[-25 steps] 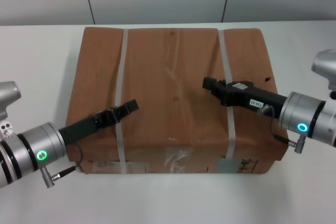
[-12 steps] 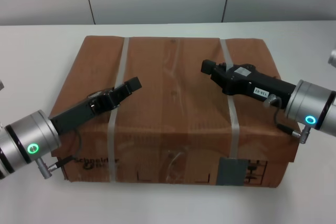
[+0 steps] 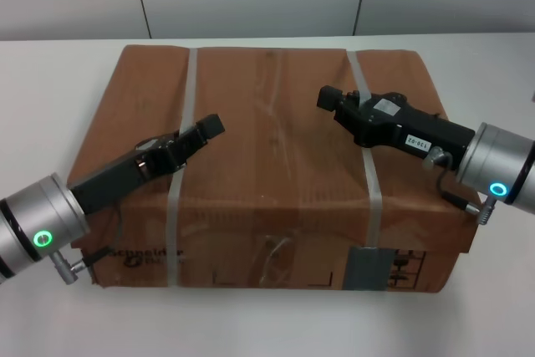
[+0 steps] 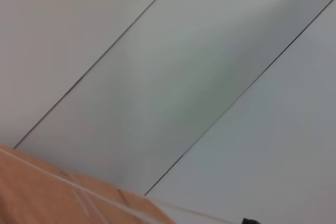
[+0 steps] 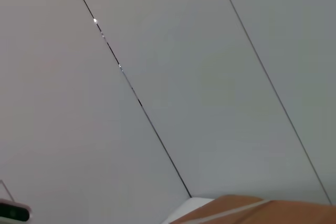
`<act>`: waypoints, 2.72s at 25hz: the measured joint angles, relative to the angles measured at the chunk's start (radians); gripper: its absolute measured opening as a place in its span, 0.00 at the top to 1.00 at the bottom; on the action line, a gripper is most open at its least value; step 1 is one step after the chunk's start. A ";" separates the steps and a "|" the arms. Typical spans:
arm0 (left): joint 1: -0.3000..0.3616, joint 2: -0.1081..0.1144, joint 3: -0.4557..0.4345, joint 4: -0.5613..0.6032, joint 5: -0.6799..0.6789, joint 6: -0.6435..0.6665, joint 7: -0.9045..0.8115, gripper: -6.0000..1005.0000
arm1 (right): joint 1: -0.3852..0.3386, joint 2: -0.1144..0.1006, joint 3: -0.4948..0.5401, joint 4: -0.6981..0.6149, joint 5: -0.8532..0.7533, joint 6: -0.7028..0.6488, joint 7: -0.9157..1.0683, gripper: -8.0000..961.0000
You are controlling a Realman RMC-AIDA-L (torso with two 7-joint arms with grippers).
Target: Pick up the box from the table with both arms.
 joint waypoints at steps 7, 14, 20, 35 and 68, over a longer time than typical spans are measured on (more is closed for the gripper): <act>0.006 0.000 -0.008 0.002 -0.001 0.017 0.014 0.95 | -0.010 0.001 -0.001 -0.001 0.042 -0.039 -0.044 0.97; 0.007 0.000 -0.008 0.002 -0.001 0.017 0.015 0.95 | -0.011 0.000 -0.001 -0.002 0.045 -0.040 -0.045 0.97; 0.007 0.000 -0.008 0.002 -0.001 0.016 0.015 0.94 | -0.011 0.000 0.000 -0.002 0.046 -0.040 -0.045 0.97; 0.007 0.000 -0.008 0.001 -0.010 0.015 0.015 0.95 | -0.011 0.000 0.005 -0.002 0.048 -0.049 -0.044 0.97; 0.008 0.000 -0.008 -0.004 -0.019 0.015 0.038 0.94 | -0.011 0.000 0.006 -0.002 0.048 -0.048 -0.044 0.97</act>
